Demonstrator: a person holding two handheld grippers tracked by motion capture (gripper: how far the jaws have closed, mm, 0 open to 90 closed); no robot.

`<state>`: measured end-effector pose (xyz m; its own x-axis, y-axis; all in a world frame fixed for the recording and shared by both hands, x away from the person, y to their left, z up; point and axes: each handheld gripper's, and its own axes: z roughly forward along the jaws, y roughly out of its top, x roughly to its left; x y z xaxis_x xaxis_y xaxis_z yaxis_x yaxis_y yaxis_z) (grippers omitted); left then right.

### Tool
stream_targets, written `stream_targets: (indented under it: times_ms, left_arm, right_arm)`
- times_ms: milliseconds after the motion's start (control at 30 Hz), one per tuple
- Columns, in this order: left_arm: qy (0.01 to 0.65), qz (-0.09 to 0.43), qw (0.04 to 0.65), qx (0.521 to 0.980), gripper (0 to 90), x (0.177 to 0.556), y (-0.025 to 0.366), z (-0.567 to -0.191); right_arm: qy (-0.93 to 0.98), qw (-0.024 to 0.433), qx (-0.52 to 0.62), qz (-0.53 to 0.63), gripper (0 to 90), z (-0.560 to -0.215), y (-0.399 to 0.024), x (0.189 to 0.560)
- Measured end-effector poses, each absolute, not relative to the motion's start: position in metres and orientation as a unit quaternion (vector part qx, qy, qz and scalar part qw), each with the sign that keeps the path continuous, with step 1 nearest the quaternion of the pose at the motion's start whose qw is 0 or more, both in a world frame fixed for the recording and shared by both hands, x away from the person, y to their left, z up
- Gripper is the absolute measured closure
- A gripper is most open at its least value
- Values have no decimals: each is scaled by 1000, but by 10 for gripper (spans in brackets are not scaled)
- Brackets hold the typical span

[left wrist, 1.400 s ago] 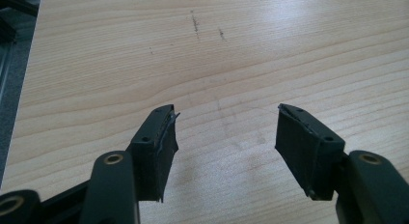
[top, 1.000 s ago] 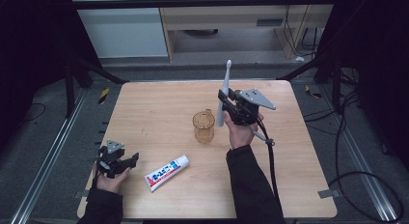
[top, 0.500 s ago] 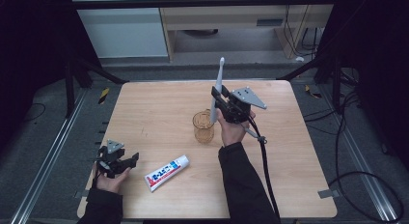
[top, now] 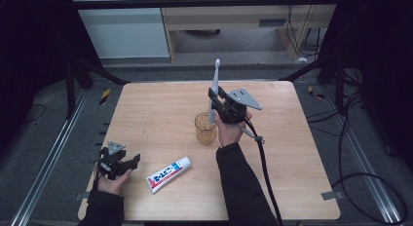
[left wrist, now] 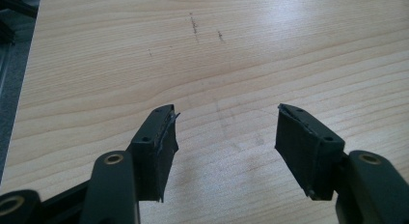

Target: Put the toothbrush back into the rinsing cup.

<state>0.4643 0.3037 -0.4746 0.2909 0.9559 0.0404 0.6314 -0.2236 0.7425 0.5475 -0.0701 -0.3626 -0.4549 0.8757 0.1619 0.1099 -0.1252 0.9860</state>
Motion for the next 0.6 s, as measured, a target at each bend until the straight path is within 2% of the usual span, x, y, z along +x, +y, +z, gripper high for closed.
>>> stream_targets:
  times_ms: [600]
  left_arm:
    - [537, 257, 316, 739, 390, 464, 303, -475]
  right_arm:
    - [602, 307, 429, 599, 675, -383, -65, 556]
